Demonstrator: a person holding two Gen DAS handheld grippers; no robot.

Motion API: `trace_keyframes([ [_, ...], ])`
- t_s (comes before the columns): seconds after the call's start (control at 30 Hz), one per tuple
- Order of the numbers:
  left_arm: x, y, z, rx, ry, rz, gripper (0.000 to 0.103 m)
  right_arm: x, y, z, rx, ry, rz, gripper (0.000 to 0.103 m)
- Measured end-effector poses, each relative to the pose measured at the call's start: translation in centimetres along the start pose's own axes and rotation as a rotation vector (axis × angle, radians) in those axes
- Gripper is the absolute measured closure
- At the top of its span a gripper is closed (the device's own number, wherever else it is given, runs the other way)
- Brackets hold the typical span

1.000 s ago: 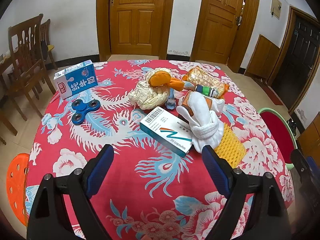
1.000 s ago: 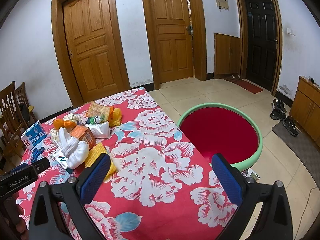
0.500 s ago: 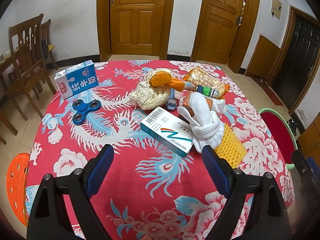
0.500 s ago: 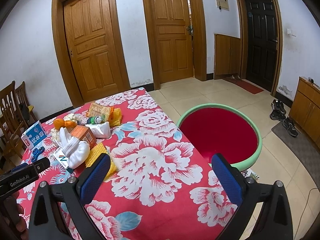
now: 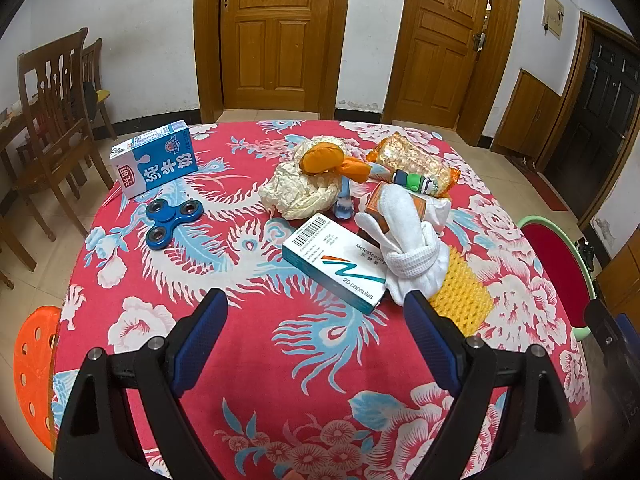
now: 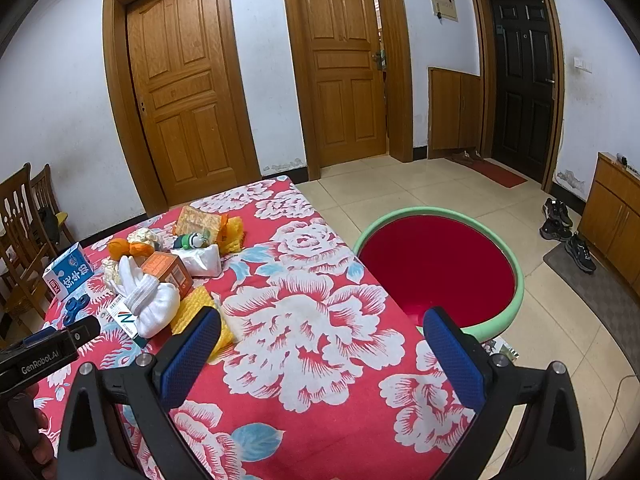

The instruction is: Collect trash

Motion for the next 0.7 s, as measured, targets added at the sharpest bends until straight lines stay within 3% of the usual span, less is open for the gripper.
trace_keyframes([
  [0.7, -0.06, -0.11, 0.00, 0.000, 0.003, 0.000, 0.013, -0.05, 0.02, -0.02, 0.001, 0.001, 0.000, 0.000],
])
Point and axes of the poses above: each gripper's, at about its wrist camera, not at the fingertips, and x roughly the way its jaws point, y to its right, z to its underside, the point moved 8 cm from there along x, roughly the way its jaws point, and after that the axes turned 1 degree about -z, right-handed, at the moved point
